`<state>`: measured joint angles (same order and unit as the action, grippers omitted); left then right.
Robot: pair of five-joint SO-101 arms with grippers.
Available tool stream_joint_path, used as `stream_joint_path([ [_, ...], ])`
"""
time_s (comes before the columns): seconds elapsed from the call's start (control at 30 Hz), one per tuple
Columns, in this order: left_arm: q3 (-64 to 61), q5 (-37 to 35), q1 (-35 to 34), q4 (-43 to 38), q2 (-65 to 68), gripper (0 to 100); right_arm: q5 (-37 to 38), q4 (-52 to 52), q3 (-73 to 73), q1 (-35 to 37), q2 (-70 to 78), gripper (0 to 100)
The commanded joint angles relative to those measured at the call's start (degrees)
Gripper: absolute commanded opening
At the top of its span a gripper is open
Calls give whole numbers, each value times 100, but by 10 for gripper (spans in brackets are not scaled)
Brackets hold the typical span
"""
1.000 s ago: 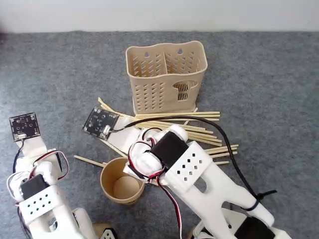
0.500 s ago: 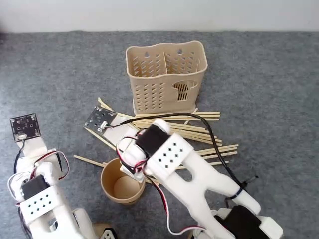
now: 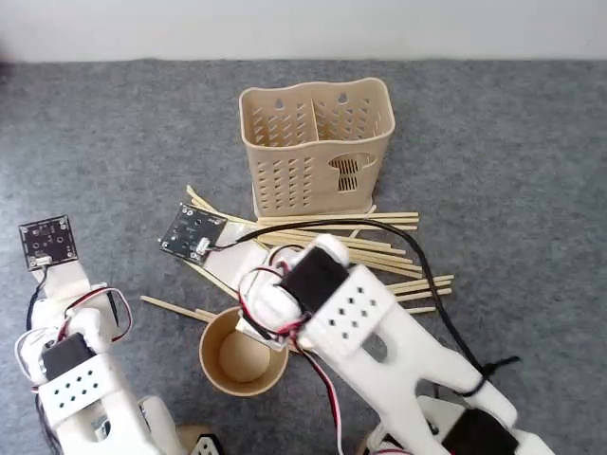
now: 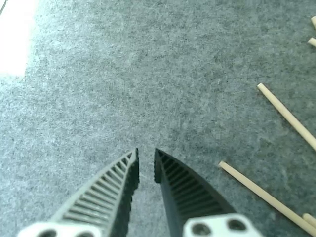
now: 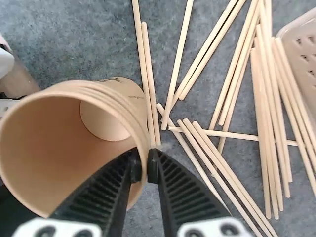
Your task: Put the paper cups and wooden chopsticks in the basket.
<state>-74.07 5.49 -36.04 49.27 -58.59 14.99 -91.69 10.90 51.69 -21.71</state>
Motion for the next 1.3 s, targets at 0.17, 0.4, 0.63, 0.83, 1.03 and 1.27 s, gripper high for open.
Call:
stream_joint_path([
  [0.17,48,-35,26,-114,-141,59,88,-558,-1213,-567,-532,9],
  [0.4,48,-35,26,-114,-141,59,325,-998,-2857,-831,-488,9],
  [0.63,48,-35,26,-114,-141,59,492,-760,-3719,-1842,-303,9],
  [0.83,48,-35,26,-114,-141,59,492,-224,-4000,-2695,-119,9],
  [1.03,48,-35,26,-123,-141,59,492,374,-4246,-3284,-110,9],
  [1.27,48,-35,35,-123,-141,59,457,1262,-4202,-3829,110,9],
])
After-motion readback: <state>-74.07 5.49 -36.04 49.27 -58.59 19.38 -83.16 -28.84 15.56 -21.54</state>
